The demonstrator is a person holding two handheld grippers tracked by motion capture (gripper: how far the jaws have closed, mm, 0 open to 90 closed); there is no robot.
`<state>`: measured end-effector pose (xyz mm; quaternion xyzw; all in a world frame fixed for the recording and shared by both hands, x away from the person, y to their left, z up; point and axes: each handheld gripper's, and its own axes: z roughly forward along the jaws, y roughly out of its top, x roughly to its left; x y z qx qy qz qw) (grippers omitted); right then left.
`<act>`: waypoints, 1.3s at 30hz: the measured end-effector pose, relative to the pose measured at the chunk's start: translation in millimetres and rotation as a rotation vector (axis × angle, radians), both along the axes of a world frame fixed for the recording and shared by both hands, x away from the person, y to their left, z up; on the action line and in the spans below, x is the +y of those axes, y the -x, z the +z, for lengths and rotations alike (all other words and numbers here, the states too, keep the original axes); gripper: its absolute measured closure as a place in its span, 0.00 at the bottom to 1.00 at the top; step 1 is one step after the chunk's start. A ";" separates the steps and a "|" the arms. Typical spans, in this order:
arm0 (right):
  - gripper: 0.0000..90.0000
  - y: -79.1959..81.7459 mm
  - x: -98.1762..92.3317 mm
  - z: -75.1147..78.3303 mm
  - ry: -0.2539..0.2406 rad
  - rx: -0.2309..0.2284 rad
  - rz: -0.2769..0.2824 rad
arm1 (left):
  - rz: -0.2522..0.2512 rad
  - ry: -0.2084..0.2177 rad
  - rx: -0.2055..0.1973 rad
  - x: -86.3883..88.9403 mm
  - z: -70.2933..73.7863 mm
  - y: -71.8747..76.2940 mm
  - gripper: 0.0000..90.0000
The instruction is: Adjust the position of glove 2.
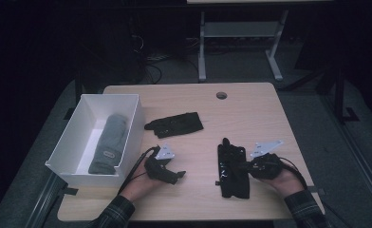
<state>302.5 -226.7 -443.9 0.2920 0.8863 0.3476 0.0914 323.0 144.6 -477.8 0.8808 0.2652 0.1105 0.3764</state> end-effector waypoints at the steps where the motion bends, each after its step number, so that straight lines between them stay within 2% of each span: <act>1: 0.72 1.1 -5.5 -0.2 -0.010 -0.011 -0.024 | -0.003 -0.006 -0.001 0.3 0.2 -0.2 0.14; 3: 0.58 3.3 -17.4 -3.1 -0.021 -0.034 -0.076 | -0.005 -0.010 -0.002 0.5 0.3 -0.3 0.14; 6: 0.44 5.8 -35.0 -9.2 -0.052 -0.047 -0.150 | -0.003 -0.009 0.000 0.5 0.4 -0.2 0.14; 8: 0.38 8.0 -45.0 -13.7 -0.063 -0.047 -0.183 | -0.002 -0.009 -0.001 0.5 0.3 -0.3 0.14; 11: 0.30 9.1 -54.2 -22.0 -0.070 -0.023 -0.203 | -0.003 -0.010 -0.001 0.5 0.4 -0.3 0.14; 13: 0.29 7.8 -55.8 -27.3 -0.066 -0.021 -0.212 | -0.003 -0.011 -0.001 0.4 0.5 -0.3 0.14; 17: 0.27 5.6 -57.3 -34.5 -0.054 -0.042 -0.226 | 0.007 -0.022 0.003 -0.8 3.0 -1.2 0.17; 20: 0.22 5.7 -59.5 -36.4 -0.069 -0.046 -0.231 | 0.045 -0.044 0.006 -1.7 8.4 -3.1 0.36; 22: 0.19 5.7 -58.3 -37.9 -0.054 -0.062 -0.220 | 0.082 -0.035 0.002 -3.5 12.7 -6.7 0.52; 24: 0.17 5.2 -57.2 -38.0 -0.054 -0.058 -0.222 | 0.116 -0.021 0.008 -5.2 17.8 -14.4 0.69; 26: 0.17 5.2 -57.0 -38.1 -0.054 -0.058 -0.223 | 0.150 -0.030 0.011 -6.9 21.5 -22.9 0.84; 28: 0.16 5.4 -57.0 -38.1 -0.053 -0.056 -0.225 | 0.190 -0.009 0.017 -8.7 23.5 -32.6 0.98; 30: 0.16 5.4 -57.0 -38.2 -0.054 -0.056 -0.226 | 0.208 -0.018 0.010 -10.9 27.2 -43.5 0.99; 34: 0.16 5.4 -57.0 -38.2 -0.054 -0.057 -0.224 | 0.232 0.013 -0.007 -15.7 34.3 -65.9 1.00; 36: 0.16 5.4 -57.0 -38.2 -0.054 -0.056 -0.224 | 0.239 0.019 -0.021 -20.0 34.2 -75.9 1.00; 39: 0.16 5.4 -57.0 -38.1 -0.054 -0.056 -0.224 | 0.245 0.005 -0.044 -28.1 30.2 -90.6 1.00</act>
